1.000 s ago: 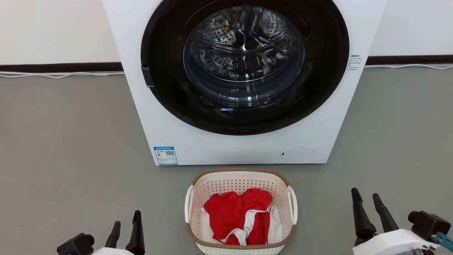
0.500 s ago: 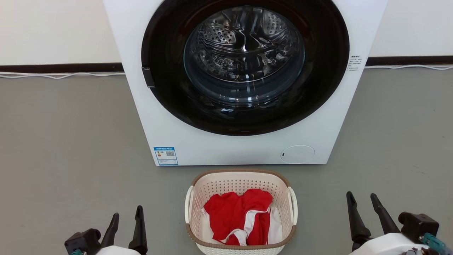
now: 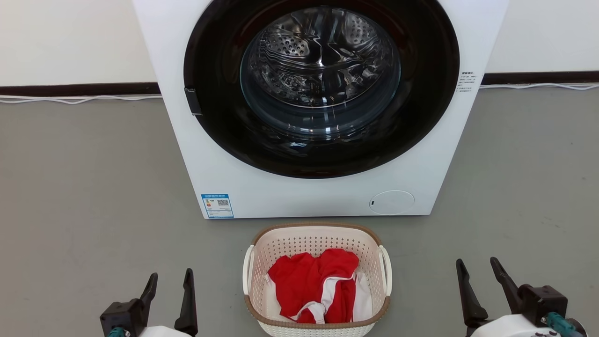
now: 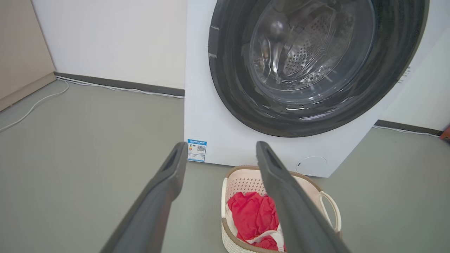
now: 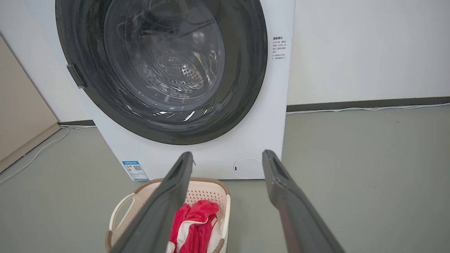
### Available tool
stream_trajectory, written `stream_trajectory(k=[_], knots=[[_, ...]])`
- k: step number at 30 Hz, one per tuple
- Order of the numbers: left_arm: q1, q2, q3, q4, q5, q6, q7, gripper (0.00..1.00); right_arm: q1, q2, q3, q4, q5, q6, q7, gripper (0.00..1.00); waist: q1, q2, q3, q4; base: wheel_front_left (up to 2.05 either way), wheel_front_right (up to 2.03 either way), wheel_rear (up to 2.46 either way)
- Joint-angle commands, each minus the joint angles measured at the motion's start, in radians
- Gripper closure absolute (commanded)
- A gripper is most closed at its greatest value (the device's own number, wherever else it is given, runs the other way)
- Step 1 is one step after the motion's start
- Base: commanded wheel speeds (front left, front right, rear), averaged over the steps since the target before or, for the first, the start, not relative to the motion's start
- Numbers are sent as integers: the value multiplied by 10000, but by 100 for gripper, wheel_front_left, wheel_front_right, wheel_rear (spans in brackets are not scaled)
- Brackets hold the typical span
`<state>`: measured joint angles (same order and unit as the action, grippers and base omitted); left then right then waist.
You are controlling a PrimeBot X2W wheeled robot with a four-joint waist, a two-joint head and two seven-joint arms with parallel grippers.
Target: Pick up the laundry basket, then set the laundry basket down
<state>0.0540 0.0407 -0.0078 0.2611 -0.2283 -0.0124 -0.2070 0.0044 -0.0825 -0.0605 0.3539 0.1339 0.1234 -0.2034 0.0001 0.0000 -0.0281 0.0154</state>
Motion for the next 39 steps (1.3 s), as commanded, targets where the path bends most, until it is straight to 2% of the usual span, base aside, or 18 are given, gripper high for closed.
stream_trajectory(k=[1,14,39], knots=[[-208,118,224,-302,286,-60,-157,0,-116,-126,200,-174,-289,65,-193,0,0,0,3,0,0,0,0],[-180,165,274,-210,1954,-85,-538,0,-116,-9,-110,197,-1931,73,-574,0,0,0,-32,14,0,0,0],[-273,121,323,100,1854,-287,-548,0,-287,20,-206,389,-2002,73,-584,0,0,0,83,3,0,0,0]])
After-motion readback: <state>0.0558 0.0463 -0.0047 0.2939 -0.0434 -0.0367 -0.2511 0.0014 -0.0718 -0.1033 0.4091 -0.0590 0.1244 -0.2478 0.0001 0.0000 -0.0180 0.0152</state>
